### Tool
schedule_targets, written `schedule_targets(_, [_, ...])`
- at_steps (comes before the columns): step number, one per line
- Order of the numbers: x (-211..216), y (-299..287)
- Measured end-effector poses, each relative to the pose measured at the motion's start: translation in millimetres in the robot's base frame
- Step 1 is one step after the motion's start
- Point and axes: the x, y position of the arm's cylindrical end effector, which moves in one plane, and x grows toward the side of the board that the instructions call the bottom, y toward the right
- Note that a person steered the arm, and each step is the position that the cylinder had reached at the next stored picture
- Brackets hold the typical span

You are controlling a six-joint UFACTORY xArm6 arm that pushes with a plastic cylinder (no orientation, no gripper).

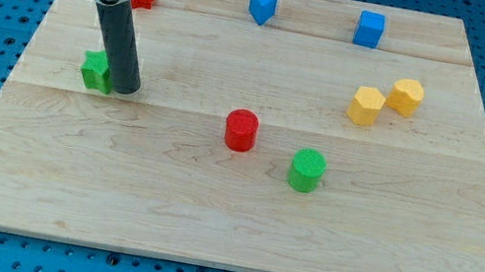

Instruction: Move the red circle towards the center right

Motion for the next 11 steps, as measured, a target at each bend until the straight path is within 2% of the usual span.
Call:
schedule_targets(1, [-2, 0])
schedule_targets(3, [-49, 72])
schedule_targets(4, [-42, 123])
schedule_targets(5, [-21, 54])
schedule_targets(6, [49, 66])
schedule_targets(7, [49, 150])
schedule_targets(8, [46, 196])
schedule_targets(9, [27, 196])
schedule_targets(10, [27, 264])
schedule_targets(11, [29, 291])
